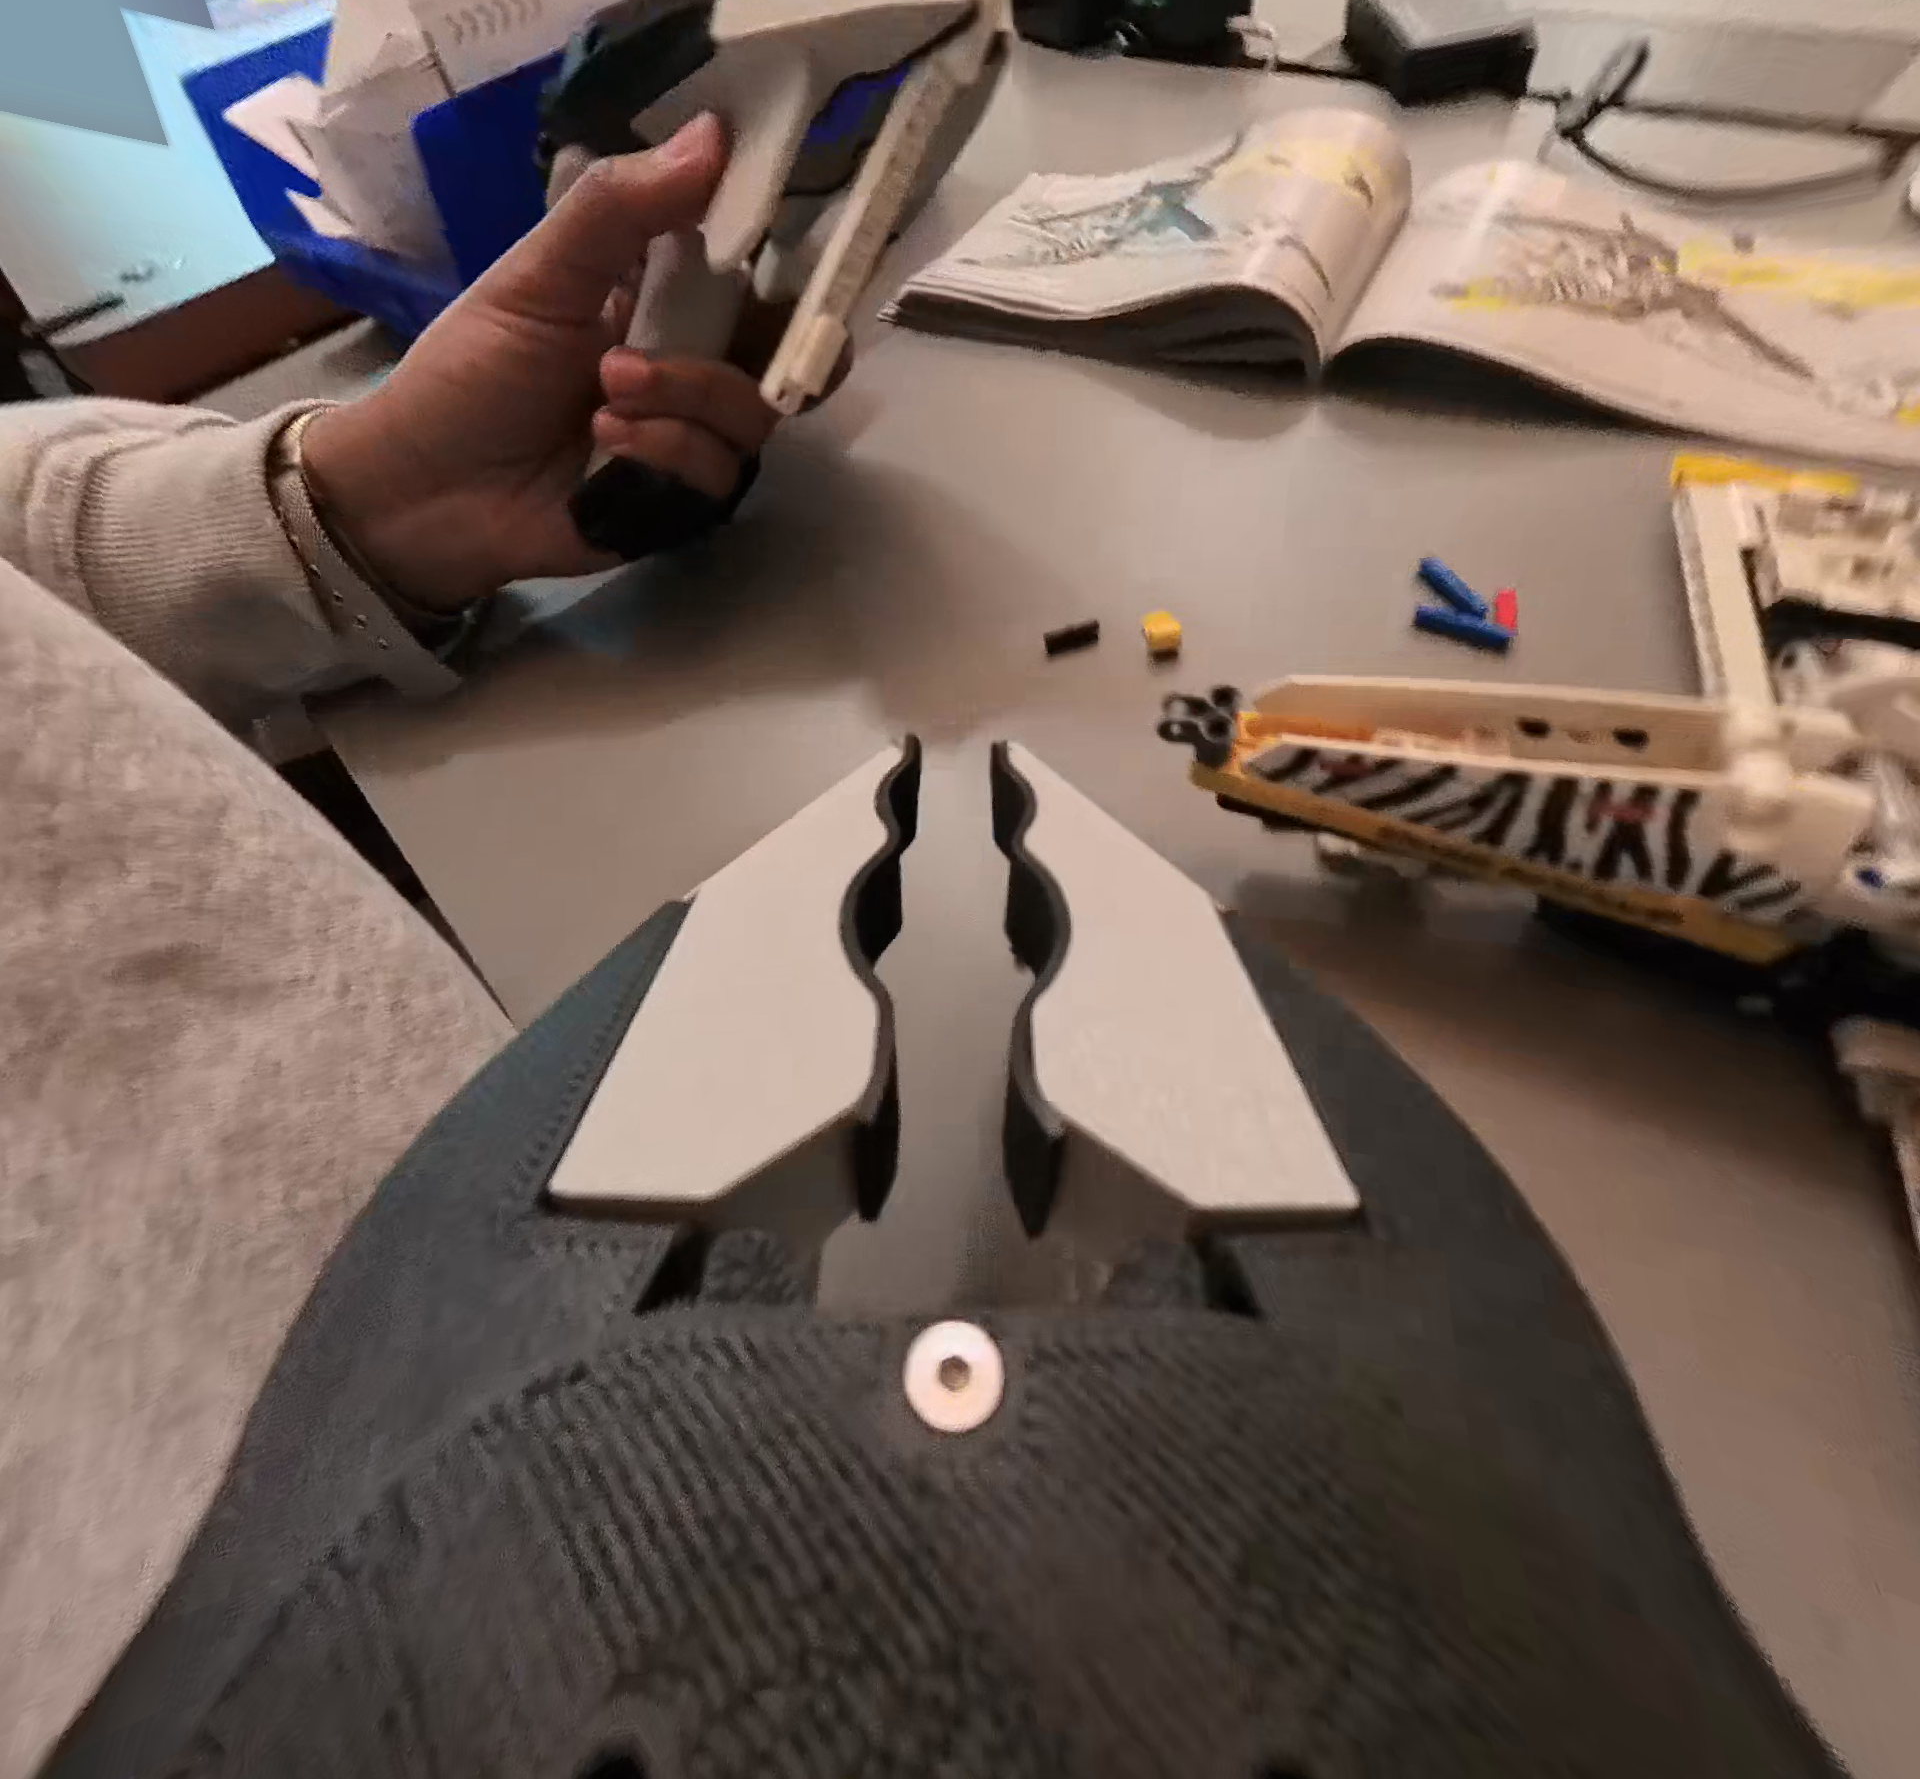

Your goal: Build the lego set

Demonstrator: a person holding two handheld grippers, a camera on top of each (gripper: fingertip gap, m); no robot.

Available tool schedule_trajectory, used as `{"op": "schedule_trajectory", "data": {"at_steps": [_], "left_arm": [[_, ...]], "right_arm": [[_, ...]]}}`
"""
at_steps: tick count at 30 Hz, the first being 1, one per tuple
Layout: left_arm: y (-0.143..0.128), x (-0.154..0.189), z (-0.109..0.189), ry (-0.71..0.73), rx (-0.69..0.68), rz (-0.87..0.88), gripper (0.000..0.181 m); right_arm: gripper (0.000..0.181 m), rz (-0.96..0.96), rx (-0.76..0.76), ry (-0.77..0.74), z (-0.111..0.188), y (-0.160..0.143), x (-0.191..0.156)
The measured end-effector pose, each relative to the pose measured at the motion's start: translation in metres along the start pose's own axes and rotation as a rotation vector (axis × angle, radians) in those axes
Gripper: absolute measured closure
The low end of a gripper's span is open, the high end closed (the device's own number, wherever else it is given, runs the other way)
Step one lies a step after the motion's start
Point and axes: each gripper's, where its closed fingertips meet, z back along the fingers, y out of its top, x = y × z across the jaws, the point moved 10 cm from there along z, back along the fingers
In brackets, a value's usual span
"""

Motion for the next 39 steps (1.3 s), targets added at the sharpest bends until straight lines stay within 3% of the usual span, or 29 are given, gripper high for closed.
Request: {"op": "schedule_trajectory", "data": {"at_steps": [1, 4, 7, 12, 16, 19, 23, 27, 31, 33, 35, 39], "left_arm": [[-0.002, 0.005, -0.002, -0.005, 0.026, -0.017, 0.178], [-0.02, 0.017, -0.007, 0.021, 0.243, -0.109, 0.178], [-0.048, 0.019, -0.015, -0.015, 0.502, -0.043, 0.179], [-0.091, 0.008, -0.044, -0.027, 0.542, 0.199, 0.179], [-0.11, 0.015, -0.068, -0.01, 0.454, 0.173, 0.179], [-0.12, 0.024, -0.079, -0.007, 0.42, 0.152, 0.179], [-0.128, 0.028, -0.085, 0.004, 0.39, 0.144, 0.178], [-0.134, 0.028, -0.087, 0.026, 0.361, 0.119, 0.178], [-0.138, 0.025, -0.091, 0.034, 0.291, 0.101, 0.178], [-0.137, 0.021, -0.096, 0.001, 0.18, 0.097, 0.146], [-0.133, 0.019, -0.099, -0.057, 0.079, 0.096, 0.135], [-0.124, 0.016, -0.099, 0.005, -0.034, 0.026, 0.127]], "right_arm": [[0.167, 0.047, 0.012, -0.006, -0.001, 0.002, -0.005], [0.157, 0.197, 0.082, -0.048, -0.001, 0.008, -0.018], [0.15, 0.361, 0.134, -0.157, 0.004, 0.013, -0.027], [0.148, 0.482, 0.193, -0.273, 0.018, 0.014, -0.034], [0.145, 0.432, 0.213, -0.293, 0.028, 0.011, -0.031], [0.158, 0.436, 0.213, -0.34, 0.037, 0.007, -0.027], [0.164, 0.479, 0.27, -0.366, 0.054, 0.004, -0.03], [0.165, 0.516, 0.221, -0.405, 0.061, -0.003, -0.028], [0.166, 0.454, 0.235, -0.379, 0.07, -0.007, -0.022], [0.166, 0.375, 0.281, -0.345, 0.077, -0.007, -0.016], [0.167, 0.28, 0.326, -0.302, 0.084, -0.007, -0.009], [0.167, 0.063, 0.383, -0.205, 0.093, -0.013, 0.012]]}}
